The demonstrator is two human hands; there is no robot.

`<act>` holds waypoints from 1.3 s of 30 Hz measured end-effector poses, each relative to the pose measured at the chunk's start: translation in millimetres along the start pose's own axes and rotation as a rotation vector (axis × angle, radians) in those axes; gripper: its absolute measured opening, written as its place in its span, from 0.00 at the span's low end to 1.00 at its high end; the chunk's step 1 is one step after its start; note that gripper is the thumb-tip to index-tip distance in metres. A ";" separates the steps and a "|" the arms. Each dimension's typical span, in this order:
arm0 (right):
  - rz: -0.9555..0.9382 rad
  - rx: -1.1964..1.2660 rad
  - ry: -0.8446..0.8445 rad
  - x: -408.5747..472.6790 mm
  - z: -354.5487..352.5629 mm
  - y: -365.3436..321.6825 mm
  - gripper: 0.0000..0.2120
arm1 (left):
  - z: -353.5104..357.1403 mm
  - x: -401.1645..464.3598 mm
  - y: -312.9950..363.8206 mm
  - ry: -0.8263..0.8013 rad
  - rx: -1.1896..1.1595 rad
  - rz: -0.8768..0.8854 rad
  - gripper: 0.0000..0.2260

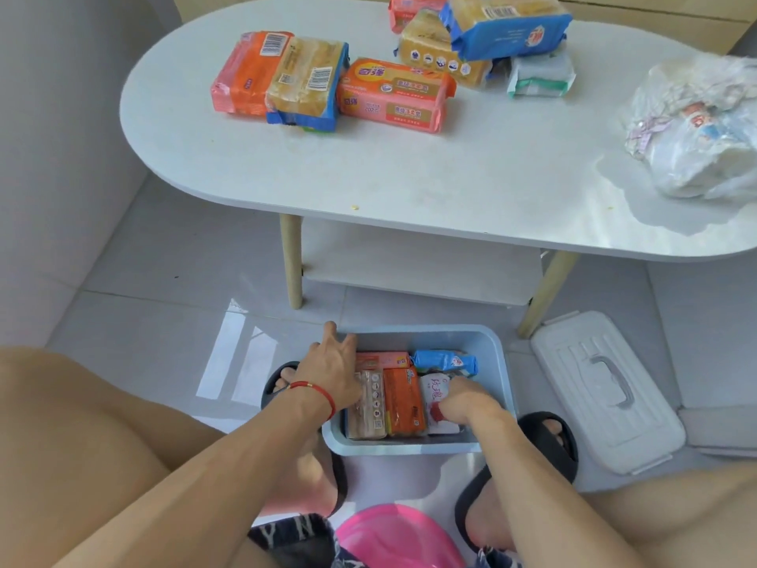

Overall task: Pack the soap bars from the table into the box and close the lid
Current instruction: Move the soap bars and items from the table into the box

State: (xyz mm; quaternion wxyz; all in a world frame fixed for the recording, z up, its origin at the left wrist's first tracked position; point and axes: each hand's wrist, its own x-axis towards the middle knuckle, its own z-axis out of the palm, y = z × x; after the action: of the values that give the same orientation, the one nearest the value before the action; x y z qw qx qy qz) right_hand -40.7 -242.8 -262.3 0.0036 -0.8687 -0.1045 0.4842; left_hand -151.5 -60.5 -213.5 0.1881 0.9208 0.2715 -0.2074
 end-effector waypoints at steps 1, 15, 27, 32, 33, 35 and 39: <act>-0.014 -0.001 0.042 -10.8 -9.3 -7.1 0.13 | -9.0 0.3 3.4 -0.005 0.019 0.001 0.15; -0.893 0.200 1.074 -142.8 -222.6 -154.4 0.16 | -208.2 -3.0 47.7 0.833 -0.264 0.245 0.11; -0.621 -0.204 1.114 -125.2 -220.7 -151.6 0.17 | -180.1 -4.0 50.1 0.887 -0.169 0.230 0.16; -0.558 0.039 0.874 -174.9 -195.6 -90.5 0.27 | -160.8 -31.9 58.0 0.979 -0.237 0.416 0.11; -0.575 0.097 0.846 -185.7 -187.6 -75.5 0.28 | -154.2 -38.4 60.5 0.996 -0.244 0.462 0.10; -0.600 0.203 0.757 -201.3 -166.5 -43.0 0.31 | -134.4 -49.4 65.2 0.989 -0.308 0.545 0.10; -0.462 0.283 0.395 -183.2 -125.8 -1.4 0.32 | -86.9 -52.9 65.7 0.805 -0.253 0.546 0.12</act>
State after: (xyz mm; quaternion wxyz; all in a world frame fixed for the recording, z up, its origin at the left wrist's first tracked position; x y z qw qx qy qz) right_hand -28.3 -263.4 -41.4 0.2541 -0.8899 -0.2278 0.3026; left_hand -129.7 -94.3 -99.3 0.2259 0.9353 0.0946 0.2554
